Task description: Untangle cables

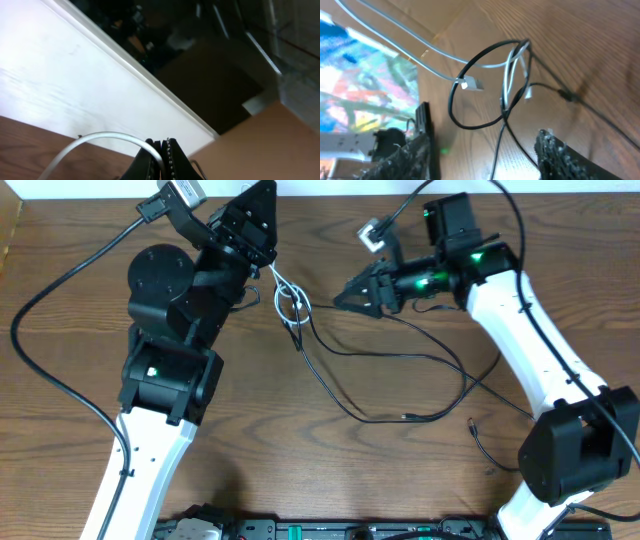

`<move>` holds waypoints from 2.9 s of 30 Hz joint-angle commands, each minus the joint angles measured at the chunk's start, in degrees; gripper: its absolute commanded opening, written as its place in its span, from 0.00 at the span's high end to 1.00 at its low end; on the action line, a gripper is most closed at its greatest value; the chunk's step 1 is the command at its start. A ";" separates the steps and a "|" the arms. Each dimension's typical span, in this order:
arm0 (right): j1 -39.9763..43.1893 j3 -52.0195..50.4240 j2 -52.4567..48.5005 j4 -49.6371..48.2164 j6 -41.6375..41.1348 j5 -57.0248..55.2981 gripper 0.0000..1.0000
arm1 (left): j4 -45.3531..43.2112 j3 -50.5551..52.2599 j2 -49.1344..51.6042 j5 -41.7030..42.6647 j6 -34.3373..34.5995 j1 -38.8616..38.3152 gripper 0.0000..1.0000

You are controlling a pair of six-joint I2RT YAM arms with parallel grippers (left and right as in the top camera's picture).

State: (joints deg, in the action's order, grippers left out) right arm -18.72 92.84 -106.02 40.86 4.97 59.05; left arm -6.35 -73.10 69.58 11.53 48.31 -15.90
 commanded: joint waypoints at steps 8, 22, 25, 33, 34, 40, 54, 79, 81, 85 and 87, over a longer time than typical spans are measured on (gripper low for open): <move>-14.97 0.15 -0.96 -7.54 -25.86 -28.76 0.33 | -0.79 -0.44 0.02 -5.16 -1.75 0.20 0.93; -17.51 0.13 -7.80 -5.49 -42.86 -56.81 0.53 | -1.07 -0.44 -3.41 -4.79 -2.25 0.55 0.93; -15.74 0.13 -7.96 -4.20 -42.84 -56.81 0.77 | -1.75 -0.44 -4.96 -4.76 -2.23 1.40 0.92; -13.42 0.09 -9.53 -2.73 -38.29 -54.31 0.89 | -2.93 -0.44 -8.98 -4.72 -2.21 5.05 0.92; -13.27 0.09 -9.77 -2.71 -37.40 -54.14 0.88 | -2.95 -0.44 -9.22 -4.72 -2.19 5.35 0.92; -11.15 0.09 -9.97 -1.36 -33.53 -53.02 0.80 | -2.97 -1.53 -10.80 -4.70 -2.19 8.02 0.93; -4.79 0.11 -11.41 -1.31 -11.98 -33.79 0.99 | 14.95 -2.14 -13.46 -4.50 -6.88 9.62 0.93; 10.82 0.11 -8.52 8.76 -6.21 -23.93 0.99 | 52.61 -2.14 -1.20 -13.75 -25.22 13.97 0.93; 10.82 0.11 -8.52 9.55 -6.10 -23.91 0.99 | 53.81 -2.14 1.60 -13.73 -25.81 13.97 0.93; 10.80 0.11 -8.52 11.10 -4.61 -23.91 0.99 | 55.25 -2.14 7.19 -12.79 -28.33 13.94 0.93; 10.82 0.11 -8.52 11.45 -4.46 -23.91 0.99 | 55.30 -2.14 9.62 -8.37 -31.50 13.94 0.87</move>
State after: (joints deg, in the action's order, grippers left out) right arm -7.94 92.82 -116.92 51.96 -1.58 33.58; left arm 48.69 -74.39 76.90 -0.03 21.82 -2.28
